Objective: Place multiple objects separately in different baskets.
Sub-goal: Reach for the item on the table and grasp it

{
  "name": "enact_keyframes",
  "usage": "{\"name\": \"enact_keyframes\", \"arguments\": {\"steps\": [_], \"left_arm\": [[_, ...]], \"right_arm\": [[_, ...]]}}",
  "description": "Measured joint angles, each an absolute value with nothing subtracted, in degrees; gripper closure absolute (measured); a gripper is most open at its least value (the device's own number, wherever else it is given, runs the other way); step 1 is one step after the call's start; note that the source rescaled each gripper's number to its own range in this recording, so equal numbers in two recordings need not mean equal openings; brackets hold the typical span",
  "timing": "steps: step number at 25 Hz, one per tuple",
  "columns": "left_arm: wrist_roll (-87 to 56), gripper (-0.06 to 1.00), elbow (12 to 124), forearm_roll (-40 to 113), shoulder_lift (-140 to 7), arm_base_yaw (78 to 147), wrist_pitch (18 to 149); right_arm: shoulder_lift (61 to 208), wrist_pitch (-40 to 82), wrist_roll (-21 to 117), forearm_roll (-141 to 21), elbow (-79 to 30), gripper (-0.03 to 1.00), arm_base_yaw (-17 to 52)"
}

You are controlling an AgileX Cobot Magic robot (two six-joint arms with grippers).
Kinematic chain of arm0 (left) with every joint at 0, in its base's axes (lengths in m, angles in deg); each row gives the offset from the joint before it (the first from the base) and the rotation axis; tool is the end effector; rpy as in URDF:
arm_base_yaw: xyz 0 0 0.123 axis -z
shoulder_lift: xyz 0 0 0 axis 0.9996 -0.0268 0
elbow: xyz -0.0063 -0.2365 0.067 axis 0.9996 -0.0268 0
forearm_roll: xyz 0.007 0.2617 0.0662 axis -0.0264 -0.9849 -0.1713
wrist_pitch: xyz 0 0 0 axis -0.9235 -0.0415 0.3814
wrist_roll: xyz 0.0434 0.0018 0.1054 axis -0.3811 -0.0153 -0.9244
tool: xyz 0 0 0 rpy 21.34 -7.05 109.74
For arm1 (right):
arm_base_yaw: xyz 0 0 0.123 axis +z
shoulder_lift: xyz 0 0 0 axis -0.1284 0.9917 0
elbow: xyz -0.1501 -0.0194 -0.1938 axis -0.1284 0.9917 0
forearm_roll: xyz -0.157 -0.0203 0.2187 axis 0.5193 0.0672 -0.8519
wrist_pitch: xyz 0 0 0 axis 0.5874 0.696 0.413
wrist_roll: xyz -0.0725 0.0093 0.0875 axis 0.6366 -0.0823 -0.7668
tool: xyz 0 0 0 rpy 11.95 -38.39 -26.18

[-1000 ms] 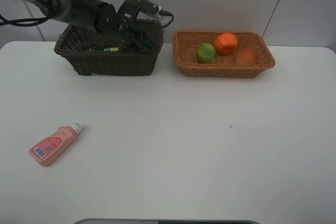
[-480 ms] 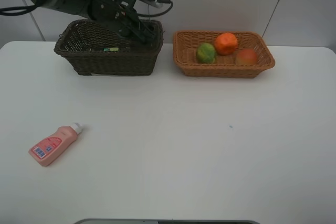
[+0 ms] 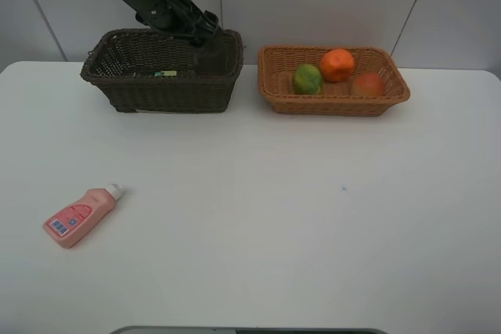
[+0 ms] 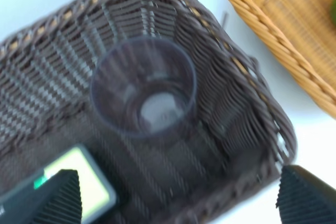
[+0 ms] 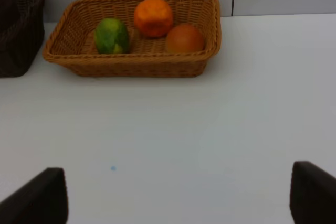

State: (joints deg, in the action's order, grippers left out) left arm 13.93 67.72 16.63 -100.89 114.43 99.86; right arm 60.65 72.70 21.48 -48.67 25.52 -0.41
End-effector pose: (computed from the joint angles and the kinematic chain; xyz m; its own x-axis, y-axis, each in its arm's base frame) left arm 0.4049 -0.1924 0.1762 -0.5360 0.4607 -0.7074 0.5180 0.8412 0.1553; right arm 0.0676 0.0024 0.2837 -0.4268 -0.0124 -0.9042 -0.0580 0.9982 0.0136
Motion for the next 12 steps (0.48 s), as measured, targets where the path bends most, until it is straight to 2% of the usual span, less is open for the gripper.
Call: {"name": "enact_keyframes", "arguments": {"steps": [4,12], "left_arm": [[15.23,-0.04,59.97,16.57,-93.01,114.82,103.16],[20.44,-0.05,45.79,16.57,-82.36,115.13,113.95]], "right_arm": [[60.65,72.70,21.48,-48.67,25.52,0.08,-0.41],[60.65,72.70,21.48,-48.69,25.52,0.08,-0.41]]}}
